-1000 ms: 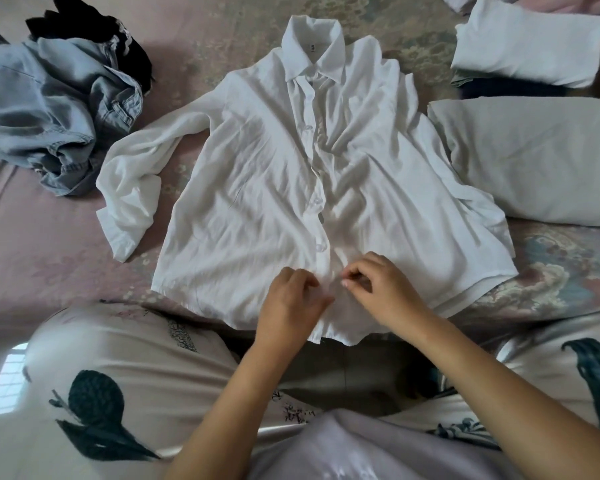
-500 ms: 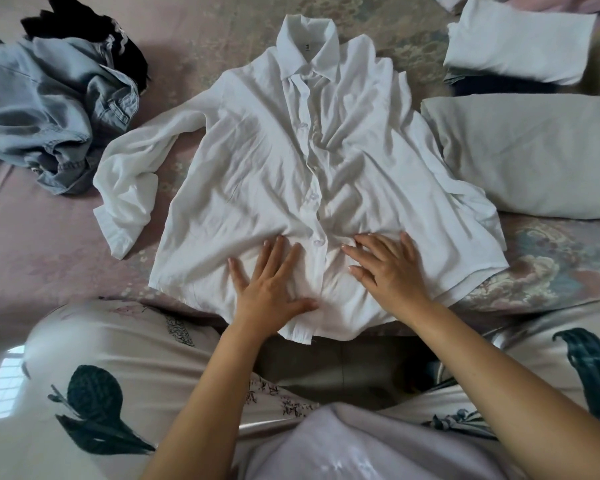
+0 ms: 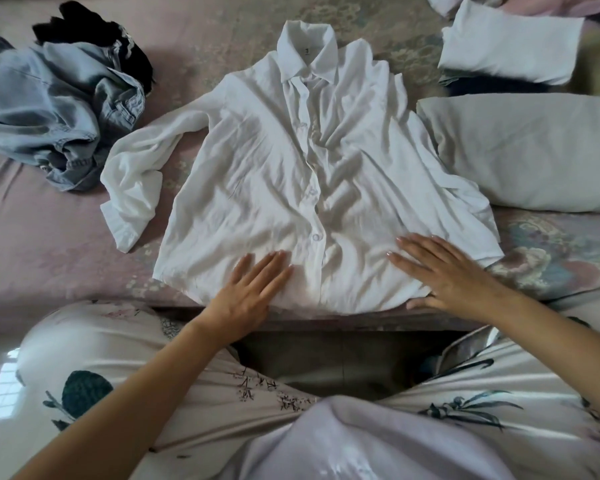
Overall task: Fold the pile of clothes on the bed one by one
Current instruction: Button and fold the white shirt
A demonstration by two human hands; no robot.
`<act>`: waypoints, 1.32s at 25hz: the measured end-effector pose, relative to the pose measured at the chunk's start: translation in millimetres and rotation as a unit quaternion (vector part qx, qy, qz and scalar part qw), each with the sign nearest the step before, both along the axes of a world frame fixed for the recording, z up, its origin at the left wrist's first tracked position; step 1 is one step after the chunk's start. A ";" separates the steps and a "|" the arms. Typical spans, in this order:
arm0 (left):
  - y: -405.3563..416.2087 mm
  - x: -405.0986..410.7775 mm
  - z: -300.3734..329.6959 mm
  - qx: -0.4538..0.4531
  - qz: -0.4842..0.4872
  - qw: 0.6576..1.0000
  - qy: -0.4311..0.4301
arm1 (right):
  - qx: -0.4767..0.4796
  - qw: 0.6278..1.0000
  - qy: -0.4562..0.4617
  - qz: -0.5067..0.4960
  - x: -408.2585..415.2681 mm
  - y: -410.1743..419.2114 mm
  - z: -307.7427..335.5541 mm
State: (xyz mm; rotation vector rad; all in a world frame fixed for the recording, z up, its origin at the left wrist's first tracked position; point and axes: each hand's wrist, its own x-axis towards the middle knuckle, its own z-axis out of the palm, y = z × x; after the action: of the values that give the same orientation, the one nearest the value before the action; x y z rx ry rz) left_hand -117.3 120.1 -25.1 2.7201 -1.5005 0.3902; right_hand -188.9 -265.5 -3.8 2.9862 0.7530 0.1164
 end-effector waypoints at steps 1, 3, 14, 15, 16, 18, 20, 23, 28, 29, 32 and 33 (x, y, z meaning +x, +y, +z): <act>7.7 1.1 0.5 0.004 -0.016 1.000 -0.002 | 0.024 1.000 0.007 -0.004 -0.1 -0.9 -0.3; 24.9 2.8 -0.4 0.055 -0.039 0.998 -0.021 | 0.046 0.999 0.011 -0.003 2.2 -2.6 -2.7; 19.8 9.6 30.2 -0.217 0.096 0.947 0.214 | 0.185 0.982 0.026 -0.036 23.6 8.4 19.9; 16.8 11.2 35.3 -0.229 0.117 0.940 0.225 | 0.157 0.988 -0.002 -0.003 23.1 10.1 18.3; 14.5 12.8 38.4 -0.231 0.121 0.941 0.218 | 0.124 0.991 -0.022 0.039 20.1 12.5 14.3; 12.8 16.5 40.8 -0.226 0.117 0.941 0.225 | 0.043 0.992 -0.038 0.111 10.7 17.1 3.4; 14.6 17.6 41.1 -0.232 0.127 0.932 0.250 | -0.009 0.988 -0.067 0.140 3.1 21.3 -3.6; 17.5 16.5 41.0 -0.255 0.149 0.928 0.225 | -0.019 0.979 -0.144 0.143 2.1 19.1 -0.4; 13.0 6.7 50.8 -0.194 0.015 0.980 0.052 | -0.079 0.972 -0.132 0.180 -13.3 24.2 -9.1; 16.4 7.5 46.3 -0.133 -0.057 0.989 0.024 | -0.061 0.971 -0.143 0.183 -11.3 25.7 -8.5; 26.7 9.2 31.0 -0.038 -0.158 0.987 -0.014 | 0.035 0.972 -0.157 0.172 4.0 34.1 2.7; 29.1 6.3 23.5 -0.028 -0.167 0.985 -0.029 | 0.062 0.973 -0.161 0.156 8.1 37.7 8.6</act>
State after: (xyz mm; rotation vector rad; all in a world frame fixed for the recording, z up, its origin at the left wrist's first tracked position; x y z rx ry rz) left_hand -111.0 149.1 -1.5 2.3697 -1.8853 0.4929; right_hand -180.8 -227.8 4.8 2.8221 1.1967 0.6650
